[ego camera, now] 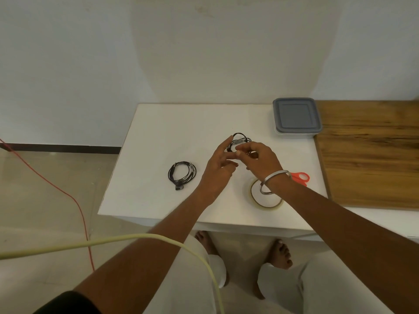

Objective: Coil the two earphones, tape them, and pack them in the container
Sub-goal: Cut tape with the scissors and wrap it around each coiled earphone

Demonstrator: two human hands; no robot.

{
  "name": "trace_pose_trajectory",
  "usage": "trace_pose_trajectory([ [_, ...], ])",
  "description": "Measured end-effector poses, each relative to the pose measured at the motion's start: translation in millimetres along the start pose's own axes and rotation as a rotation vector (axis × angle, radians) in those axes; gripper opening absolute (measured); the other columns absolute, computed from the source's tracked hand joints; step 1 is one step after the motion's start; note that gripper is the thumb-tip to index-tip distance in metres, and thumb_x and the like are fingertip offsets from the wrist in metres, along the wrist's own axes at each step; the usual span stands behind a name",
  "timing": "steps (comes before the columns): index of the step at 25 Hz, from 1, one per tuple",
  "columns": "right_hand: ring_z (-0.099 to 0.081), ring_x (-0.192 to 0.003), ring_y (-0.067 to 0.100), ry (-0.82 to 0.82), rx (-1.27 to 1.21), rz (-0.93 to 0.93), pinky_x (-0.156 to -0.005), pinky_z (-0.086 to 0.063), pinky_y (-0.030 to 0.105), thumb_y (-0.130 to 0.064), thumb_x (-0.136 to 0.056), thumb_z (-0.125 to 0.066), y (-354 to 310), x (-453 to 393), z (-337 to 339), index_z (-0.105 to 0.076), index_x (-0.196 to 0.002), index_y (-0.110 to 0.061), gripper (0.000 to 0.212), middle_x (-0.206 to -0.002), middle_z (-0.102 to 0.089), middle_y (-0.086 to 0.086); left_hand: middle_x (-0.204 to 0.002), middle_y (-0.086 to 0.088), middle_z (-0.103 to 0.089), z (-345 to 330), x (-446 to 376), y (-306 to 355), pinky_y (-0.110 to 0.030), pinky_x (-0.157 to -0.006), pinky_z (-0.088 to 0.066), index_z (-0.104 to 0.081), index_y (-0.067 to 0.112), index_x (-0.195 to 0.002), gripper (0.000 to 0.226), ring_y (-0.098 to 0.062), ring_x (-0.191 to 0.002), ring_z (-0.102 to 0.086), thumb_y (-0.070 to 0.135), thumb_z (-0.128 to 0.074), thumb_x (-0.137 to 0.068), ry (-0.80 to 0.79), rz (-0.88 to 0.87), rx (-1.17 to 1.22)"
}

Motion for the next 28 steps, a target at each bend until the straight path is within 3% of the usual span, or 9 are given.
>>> trace_pose_trajectory([
  [2, -0.057, -0.08, 0.007, -0.016, 0.096, 0.037, -0.068, -0.044, 0.007, -0.023, -0.087, -0.064, -1, -2, -1, -0.068, -0.104, -0.015, 0.019, -0.096, -0.065, -0.002, -0.112, 0.005, -0.063, 0, 0, 1, -0.02, -0.082, -0.049, -0.036, 0.034, -0.144, 0.071, -0.003, -0.093, -0.061, -0.01, -0.044, -0.088, -0.009, -0.036, -0.02],
  [4, -0.055, -0.076, 0.003, -0.009, 0.121, 0.053, -0.062, -0.039, 0.002, -0.022, -0.085, -0.067, -2, -3, -1, -0.069, -0.101, -0.016, 0.017, -0.091, -0.065, -0.005, -0.114, -0.002, -0.062, 1, -1, 1, -0.026, -0.09, -0.048, -0.035, 0.031, -0.145, 0.074, -0.01, -0.095, -0.06, -0.013, -0.043, -0.086, -0.007, -0.052, -0.017],
  [7, -0.061, -0.076, 0.012, 0.029, 0.039, 0.042, -0.072, -0.05, 0.017, -0.019, -0.082, -0.07, -1, -4, 2, -0.069, -0.091, -0.016, 0.009, -0.087, -0.067, -0.002, -0.111, -0.002, -0.063, 1, -4, -2, -0.029, -0.093, -0.048, -0.034, 0.027, -0.148, 0.076, -0.01, -0.094, -0.06, -0.015, -0.044, -0.085, -0.008, -0.055, -0.024],
  [11, -0.066, -0.08, 0.021, 0.012, -0.002, 0.031, -0.075, -0.057, 0.031, -0.016, -0.083, -0.07, 5, -4, 2, -0.068, -0.089, -0.013, 0.007, -0.086, -0.069, 0.005, -0.113, -0.001, -0.065, 2, -6, -8, -0.019, -0.09, -0.049, -0.034, 0.029, -0.148, 0.079, -0.005, -0.095, -0.061, -0.015, -0.045, -0.083, -0.023, -0.073, -0.077],
  [16, -0.062, -0.087, 0.018, -0.003, -0.072, 0.08, -0.073, -0.057, 0.029, -0.015, -0.088, -0.063, 16, -3, 4, -0.065, -0.095, -0.011, 0.009, -0.095, -0.066, 0.005, -0.105, -0.001, -0.067, 3, -12, -13, -0.022, -0.093, -0.049, -0.045, 0.026, -0.138, 0.071, -0.01, -0.1, -0.062, -0.017, -0.042, -0.08, -0.014, -0.044, -0.098],
  [19, -0.059, -0.083, 0.012, 0.059, -0.178, 0.036, -0.064, -0.057, 0.019, -0.013, -0.09, -0.06, 30, -5, 19, -0.064, -0.095, -0.01, 0.008, -0.092, -0.064, 0.002, -0.102, -0.004, -0.068, 8, -23, -8, -0.026, -0.086, -0.047, -0.064, 0.012, -0.118, 0.049, -0.014, -0.097, -0.061, -0.013, -0.043, -0.081, 0.161, -0.083, -0.27],
  [22, -0.059, -0.083, 0.015, 0.194, -0.259, -0.055, -0.06, -0.054, 0.015, -0.015, -0.091, -0.058, 50, -9, 44, -0.064, -0.1, -0.009, 0.013, -0.092, -0.063, 0.003, -0.107, -0.006, -0.065, 1, -42, 7, -0.035, -0.087, -0.047, -0.068, 0.009, -0.105, 0.026, -0.021, -0.1, -0.058, -0.001, -0.053, -0.086, 0.315, -0.196, -0.513],
  [24, -0.059, -0.078, 0.014, 0.249, -0.284, -0.097, -0.056, -0.05, 0.01, -0.02, -0.092, -0.057, 59, -12, 58, -0.063, -0.101, -0.01, 0.014, -0.085, -0.062, -0.001, -0.113, -0.006, -0.061, -17, -62, 7, -0.038, -0.091, -0.044, -0.066, 0.011, -0.11, 0.022, -0.025, -0.107, -0.053, 0.018, -0.059, -0.09, 0.238, -0.151, -0.709],
  [28, -0.058, -0.077, 0.011, 0.282, -0.269, -0.114, -0.057, -0.05, 0.011, -0.023, -0.091, -0.058, 68, -19, 74, -0.064, -0.1, -0.014, 0.014, -0.082, -0.061, -0.005, -0.124, -0.009, -0.051, -47, -88, -6, -0.04, -0.096, -0.036, -0.057, 0.009, -0.12, 0.055, -0.029, -0.119, -0.042, 0.053, -0.058, -0.088, 0.121, -0.021, -1.109],
])
Point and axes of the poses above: each hand's wrist, its own x-axis away from the middle knuckle, its own z-axis out of the back of the hand, y = z × x, the point moved 6 cm from there along -x, towards the middle knuckle
